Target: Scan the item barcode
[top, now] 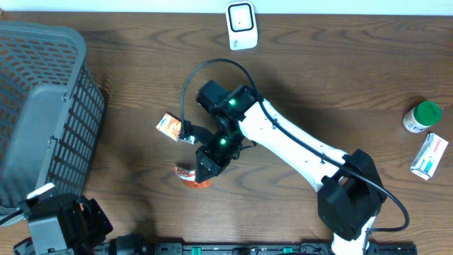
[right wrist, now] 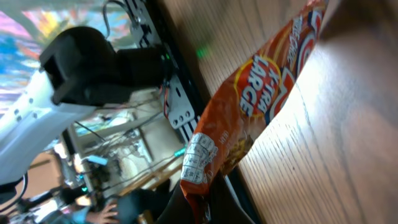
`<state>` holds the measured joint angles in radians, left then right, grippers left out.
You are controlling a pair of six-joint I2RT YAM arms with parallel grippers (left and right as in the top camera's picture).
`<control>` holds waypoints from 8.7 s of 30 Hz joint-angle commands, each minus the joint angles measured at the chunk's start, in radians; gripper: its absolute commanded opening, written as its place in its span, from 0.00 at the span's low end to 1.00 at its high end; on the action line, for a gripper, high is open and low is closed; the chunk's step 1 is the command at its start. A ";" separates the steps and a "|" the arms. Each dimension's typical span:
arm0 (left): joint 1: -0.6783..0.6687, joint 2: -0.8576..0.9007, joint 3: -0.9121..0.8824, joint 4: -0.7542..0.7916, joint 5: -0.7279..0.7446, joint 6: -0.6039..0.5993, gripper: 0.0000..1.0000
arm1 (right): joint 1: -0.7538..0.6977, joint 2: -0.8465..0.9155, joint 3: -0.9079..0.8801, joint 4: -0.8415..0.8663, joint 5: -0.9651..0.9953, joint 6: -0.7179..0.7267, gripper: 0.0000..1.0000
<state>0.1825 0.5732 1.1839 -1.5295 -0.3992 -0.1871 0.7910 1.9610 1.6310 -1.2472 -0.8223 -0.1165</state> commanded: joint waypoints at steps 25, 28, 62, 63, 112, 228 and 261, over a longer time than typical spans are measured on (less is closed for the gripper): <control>0.004 -0.003 0.002 -0.002 -0.013 -0.009 0.95 | -0.260 0.010 -0.200 0.040 0.388 -0.011 0.99; 0.004 -0.003 0.002 -0.002 -0.013 -0.009 0.95 | -0.260 0.010 -0.200 0.072 0.388 -0.081 0.99; 0.004 -0.003 0.002 -0.002 -0.013 -0.009 0.95 | -0.138 0.212 -0.208 0.129 0.187 -0.481 0.95; 0.004 -0.003 0.002 -0.002 -0.013 -0.009 0.95 | -0.135 0.212 -0.208 0.111 0.178 -0.498 0.95; 0.004 -0.003 0.002 -0.002 -0.013 -0.009 0.95 | -0.011 0.212 -0.468 0.408 0.518 0.132 0.22; 0.004 -0.003 0.002 -0.002 -0.013 -0.009 0.95 | -0.312 0.686 0.259 1.912 1.764 -1.389 0.01; 0.004 -0.003 0.002 -0.002 -0.013 -0.009 0.95 | -0.333 0.691 0.279 1.913 1.650 -1.406 0.01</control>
<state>0.1825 0.5732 1.1839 -1.5295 -0.3992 -0.1871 0.4694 2.6644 1.8900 0.6739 0.8463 -1.5585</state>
